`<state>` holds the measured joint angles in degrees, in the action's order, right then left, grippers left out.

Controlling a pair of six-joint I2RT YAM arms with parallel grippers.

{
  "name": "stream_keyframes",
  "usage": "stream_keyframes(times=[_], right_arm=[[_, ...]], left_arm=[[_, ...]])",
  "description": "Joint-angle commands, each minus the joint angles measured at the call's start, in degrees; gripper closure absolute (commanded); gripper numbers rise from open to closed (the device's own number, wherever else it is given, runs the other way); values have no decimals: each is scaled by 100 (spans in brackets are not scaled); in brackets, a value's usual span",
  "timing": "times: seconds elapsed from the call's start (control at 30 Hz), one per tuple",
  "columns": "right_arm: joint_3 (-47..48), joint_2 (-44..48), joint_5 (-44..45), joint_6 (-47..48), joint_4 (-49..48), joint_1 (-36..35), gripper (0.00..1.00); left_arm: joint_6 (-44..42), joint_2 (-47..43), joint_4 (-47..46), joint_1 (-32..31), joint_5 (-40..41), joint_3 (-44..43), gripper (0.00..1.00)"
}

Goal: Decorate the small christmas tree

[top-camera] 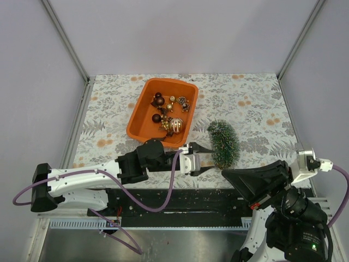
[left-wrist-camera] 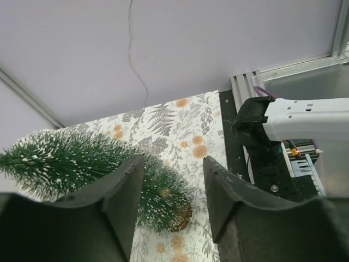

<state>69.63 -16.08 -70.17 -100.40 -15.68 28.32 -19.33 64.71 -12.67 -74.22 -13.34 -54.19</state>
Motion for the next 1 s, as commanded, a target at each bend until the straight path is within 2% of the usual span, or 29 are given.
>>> stream_keyframes(times=[0.0,0.07,0.23,0.37,0.43,0.53,0.7,0.87,0.97], right_arm=[[420,122,-268,390,978,69,100],[569,236,-391,494,1425,60,100],[684,728,-559,811,2604,78,100],[578,1027,-708,803,2913,113,100],[596,1097,-778,715,2913,104,100],[579,1150,-858,461,2633,104,100],[482,1177,-849,170,2237,122,100],[298,1194,-814,-49,1877,166,100],[166,1212,-788,-208,1630,209,100]], left_arm=[[105,-107,-552,4,95,-109,38],[62,-55,-640,4,25,-153,17],[-281,164,-641,-14,-536,-442,2],[-465,437,-325,-40,-792,-952,1],[-912,446,-237,-67,-968,-962,1],[-959,472,-202,-84,-1003,-1005,1],[-1396,403,343,-242,-1786,-953,1],[-1573,8,537,-295,-1146,-567,1],[-1749,-510,590,-42,-583,-137,1]])
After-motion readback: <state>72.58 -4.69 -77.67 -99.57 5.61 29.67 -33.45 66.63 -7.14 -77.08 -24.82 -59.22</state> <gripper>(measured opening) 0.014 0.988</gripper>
